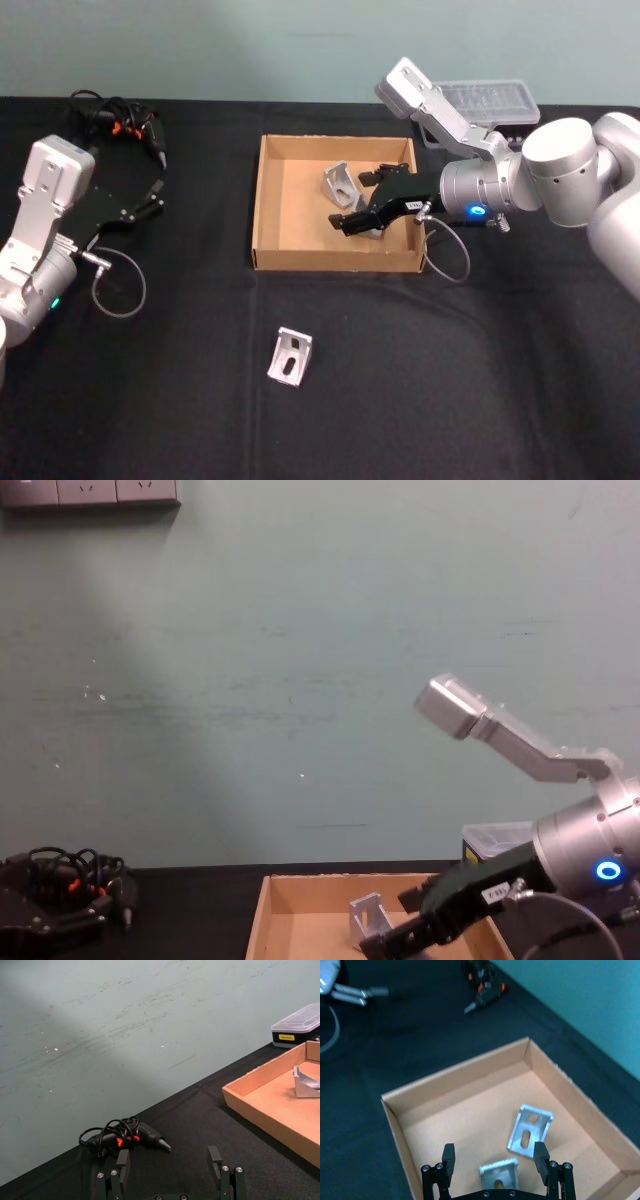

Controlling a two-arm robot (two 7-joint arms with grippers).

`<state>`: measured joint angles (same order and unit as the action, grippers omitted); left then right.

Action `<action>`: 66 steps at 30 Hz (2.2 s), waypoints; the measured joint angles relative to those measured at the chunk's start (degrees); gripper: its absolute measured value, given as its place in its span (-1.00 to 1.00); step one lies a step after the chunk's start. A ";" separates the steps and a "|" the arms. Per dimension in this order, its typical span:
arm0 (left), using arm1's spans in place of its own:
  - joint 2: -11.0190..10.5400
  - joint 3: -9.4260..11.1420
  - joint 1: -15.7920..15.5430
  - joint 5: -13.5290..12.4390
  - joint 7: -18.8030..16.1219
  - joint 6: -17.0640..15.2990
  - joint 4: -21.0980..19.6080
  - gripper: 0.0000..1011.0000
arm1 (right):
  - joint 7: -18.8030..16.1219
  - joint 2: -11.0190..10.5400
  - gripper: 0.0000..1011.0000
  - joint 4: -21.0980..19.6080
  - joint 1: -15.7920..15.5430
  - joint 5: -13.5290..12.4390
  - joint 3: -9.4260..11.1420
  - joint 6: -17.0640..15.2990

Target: Use one hand to pick up the angle iron from the table and place it into the box.

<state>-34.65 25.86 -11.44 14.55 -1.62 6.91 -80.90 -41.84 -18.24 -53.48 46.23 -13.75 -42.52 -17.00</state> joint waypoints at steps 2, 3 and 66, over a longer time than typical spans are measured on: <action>0.00 0.00 0.00 0.00 0.00 0.00 0.00 1.00 | 0.05 -0.52 0.98 -1.71 -0.84 -0.59 1.09 0.69; 0.00 0.00 0.00 0.00 0.00 0.00 0.00 1.00 | 0.13 -0.71 0.98 -2.38 -1.09 -0.85 1.50 0.95; 0.00 0.00 0.00 0.00 0.00 0.00 0.00 1.00 | 0.21 -11.57 0.98 -32.04 -14.28 -5.53 -7.34 -8.25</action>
<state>-34.64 25.86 -11.43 14.55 -1.62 6.91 -80.90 -41.63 -29.81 -85.52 31.96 -19.27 -49.86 -25.25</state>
